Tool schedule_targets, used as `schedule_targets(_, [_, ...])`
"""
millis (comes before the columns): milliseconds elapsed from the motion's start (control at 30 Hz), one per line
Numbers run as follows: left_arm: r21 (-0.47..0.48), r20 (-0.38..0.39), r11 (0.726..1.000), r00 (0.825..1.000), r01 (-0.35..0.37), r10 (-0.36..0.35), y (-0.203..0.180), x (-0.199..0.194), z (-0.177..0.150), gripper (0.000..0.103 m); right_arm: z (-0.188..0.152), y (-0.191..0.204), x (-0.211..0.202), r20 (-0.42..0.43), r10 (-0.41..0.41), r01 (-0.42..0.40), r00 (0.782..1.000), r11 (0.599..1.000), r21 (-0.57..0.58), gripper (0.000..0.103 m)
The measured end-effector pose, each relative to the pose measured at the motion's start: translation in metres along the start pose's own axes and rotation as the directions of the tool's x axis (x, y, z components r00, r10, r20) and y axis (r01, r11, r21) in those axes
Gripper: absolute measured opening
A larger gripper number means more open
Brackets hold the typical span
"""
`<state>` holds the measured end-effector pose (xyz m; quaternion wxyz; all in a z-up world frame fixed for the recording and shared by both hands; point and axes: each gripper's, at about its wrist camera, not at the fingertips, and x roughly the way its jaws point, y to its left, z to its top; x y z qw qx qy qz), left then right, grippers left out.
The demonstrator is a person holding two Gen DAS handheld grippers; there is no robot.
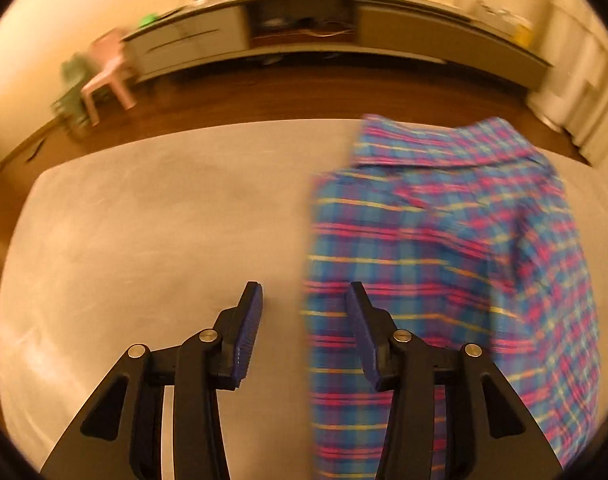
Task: Fold clothes
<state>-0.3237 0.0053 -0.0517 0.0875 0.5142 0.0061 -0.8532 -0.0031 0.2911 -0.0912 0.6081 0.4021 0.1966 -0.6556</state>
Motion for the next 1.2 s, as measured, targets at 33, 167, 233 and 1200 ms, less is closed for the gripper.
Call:
schedule_targets(33, [-0.018,0.006,1.0,1.0,-0.006,0.006,0.007,-0.003,-0.002,0.046,-0.001,-0.004,0.001,-0.011,-0.002,0.002,1.0,1.0,0.005,0.003])
schedule_targets(167, [-0.089,0.067,0.995,0.997,0.037,-0.031,0.031,-0.024,-0.013,0.043,-0.005,-0.02,0.005,-0.055,-0.008,0.01,0.998,1.0,0.024,0.006])
schedule_targets(233, [-0.112,0.118,0.983,0.984,0.147,-0.134,0.036,-0.042,-0.029,0.043,-0.007,-0.027,0.006,-0.077,-0.011,0.014,0.997,0.999,0.033,0.013])
schedule_targets(1200, [0.012,-0.077,0.76,0.758,0.65,-0.647,0.093,-0.265,-0.429,0.049,-0.036,0.062,0.015,0.159,-0.105,-0.012,0.982,0.798,0.602,0.048])
